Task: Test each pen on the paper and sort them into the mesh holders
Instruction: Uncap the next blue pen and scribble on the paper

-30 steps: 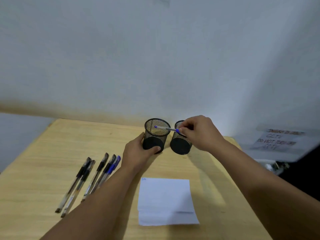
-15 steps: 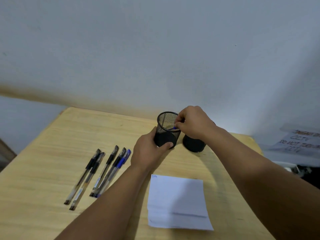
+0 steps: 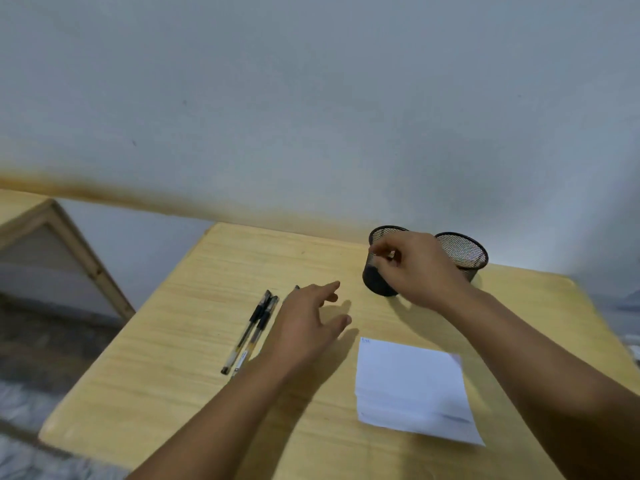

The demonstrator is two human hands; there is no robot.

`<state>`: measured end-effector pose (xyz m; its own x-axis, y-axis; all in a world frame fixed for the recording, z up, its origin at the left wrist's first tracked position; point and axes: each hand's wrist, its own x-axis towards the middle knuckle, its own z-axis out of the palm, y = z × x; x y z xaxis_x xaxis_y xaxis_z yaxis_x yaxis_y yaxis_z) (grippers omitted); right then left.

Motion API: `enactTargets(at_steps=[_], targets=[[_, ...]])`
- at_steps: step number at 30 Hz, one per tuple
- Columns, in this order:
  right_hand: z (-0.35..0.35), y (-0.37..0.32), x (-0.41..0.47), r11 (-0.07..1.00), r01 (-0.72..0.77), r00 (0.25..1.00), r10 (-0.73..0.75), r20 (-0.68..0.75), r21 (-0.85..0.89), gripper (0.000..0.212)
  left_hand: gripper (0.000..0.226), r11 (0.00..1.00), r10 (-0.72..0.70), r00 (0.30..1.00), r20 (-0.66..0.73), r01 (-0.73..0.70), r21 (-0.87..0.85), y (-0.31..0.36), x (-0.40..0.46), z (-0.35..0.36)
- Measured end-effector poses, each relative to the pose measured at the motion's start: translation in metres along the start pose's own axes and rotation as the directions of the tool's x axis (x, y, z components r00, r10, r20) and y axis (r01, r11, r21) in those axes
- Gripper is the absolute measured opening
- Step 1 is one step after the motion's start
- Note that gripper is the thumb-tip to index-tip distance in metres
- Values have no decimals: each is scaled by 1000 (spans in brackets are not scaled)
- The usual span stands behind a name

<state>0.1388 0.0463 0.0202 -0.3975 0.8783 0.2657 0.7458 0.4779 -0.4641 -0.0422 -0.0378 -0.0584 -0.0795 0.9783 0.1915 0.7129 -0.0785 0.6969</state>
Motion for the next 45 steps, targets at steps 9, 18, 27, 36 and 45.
enactTargets(at_steps=[9, 18, 27, 36, 45], targets=[[78, -35, -5, 991, -125, 957, 109, 269, 40, 38, 54, 912, 58, 992, 113, -98, 397, -34, -65, -55], [110, -35, -2, 978, -198, 926, 211, 314, -72, 33, 20, 844, 189, 967, 170, -249, 476, -49, -72, -64], [89, -43, -18, 810, -386, 922, 335, 192, 440, 26, 19, 899, 288, 956, -53, -251, 359, -53, -80, -51], [46, -40, -57, 341, -326, 877, 456, 148, 882, 30, 15, 880, -209, 977, -34, 173, -443, 2, -89, -21], [11, -16, -88, 295, -214, 887, 458, 59, 931, 35, 9, 787, -157, 969, 191, 239, -569, 43, -75, 17]])
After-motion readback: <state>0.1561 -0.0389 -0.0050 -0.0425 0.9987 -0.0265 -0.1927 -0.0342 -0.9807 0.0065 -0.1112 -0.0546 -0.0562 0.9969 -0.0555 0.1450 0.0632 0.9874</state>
